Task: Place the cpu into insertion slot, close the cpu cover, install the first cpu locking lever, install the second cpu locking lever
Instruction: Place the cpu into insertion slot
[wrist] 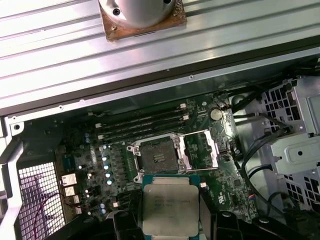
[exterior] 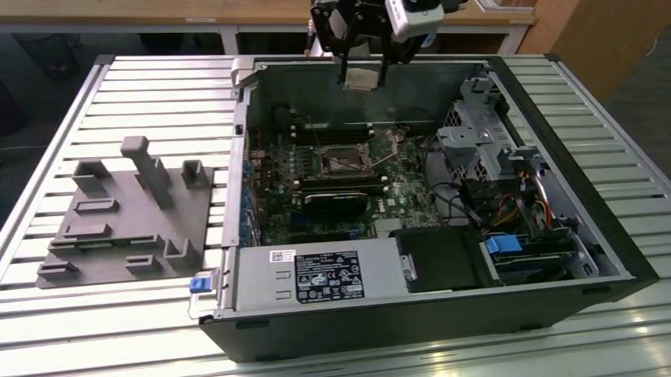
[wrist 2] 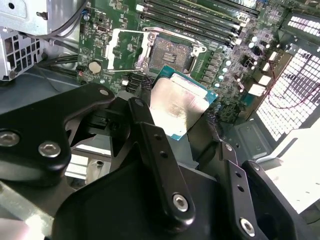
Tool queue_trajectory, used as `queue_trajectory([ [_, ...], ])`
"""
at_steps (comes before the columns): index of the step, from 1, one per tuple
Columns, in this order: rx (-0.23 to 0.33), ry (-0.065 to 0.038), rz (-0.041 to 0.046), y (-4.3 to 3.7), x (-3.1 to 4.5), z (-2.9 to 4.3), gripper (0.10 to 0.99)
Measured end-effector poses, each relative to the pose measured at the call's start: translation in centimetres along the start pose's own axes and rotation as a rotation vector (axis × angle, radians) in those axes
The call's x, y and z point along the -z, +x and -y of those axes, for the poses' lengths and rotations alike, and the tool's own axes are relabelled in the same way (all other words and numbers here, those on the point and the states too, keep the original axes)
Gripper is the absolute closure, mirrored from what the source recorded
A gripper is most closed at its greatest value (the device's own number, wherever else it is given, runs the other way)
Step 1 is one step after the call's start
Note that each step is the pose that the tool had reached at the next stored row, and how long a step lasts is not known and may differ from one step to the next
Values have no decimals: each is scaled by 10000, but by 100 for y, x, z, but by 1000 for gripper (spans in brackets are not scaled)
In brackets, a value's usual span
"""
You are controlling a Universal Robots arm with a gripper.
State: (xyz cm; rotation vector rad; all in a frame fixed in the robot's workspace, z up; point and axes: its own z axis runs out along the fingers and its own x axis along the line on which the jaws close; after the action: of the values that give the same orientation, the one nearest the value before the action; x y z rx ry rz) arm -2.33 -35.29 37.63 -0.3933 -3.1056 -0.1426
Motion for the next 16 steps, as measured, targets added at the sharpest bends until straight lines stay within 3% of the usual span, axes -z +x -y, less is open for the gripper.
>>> queue_trajectory([
  [16, -992, -13, 90, 0, -9, -1, 545],
])
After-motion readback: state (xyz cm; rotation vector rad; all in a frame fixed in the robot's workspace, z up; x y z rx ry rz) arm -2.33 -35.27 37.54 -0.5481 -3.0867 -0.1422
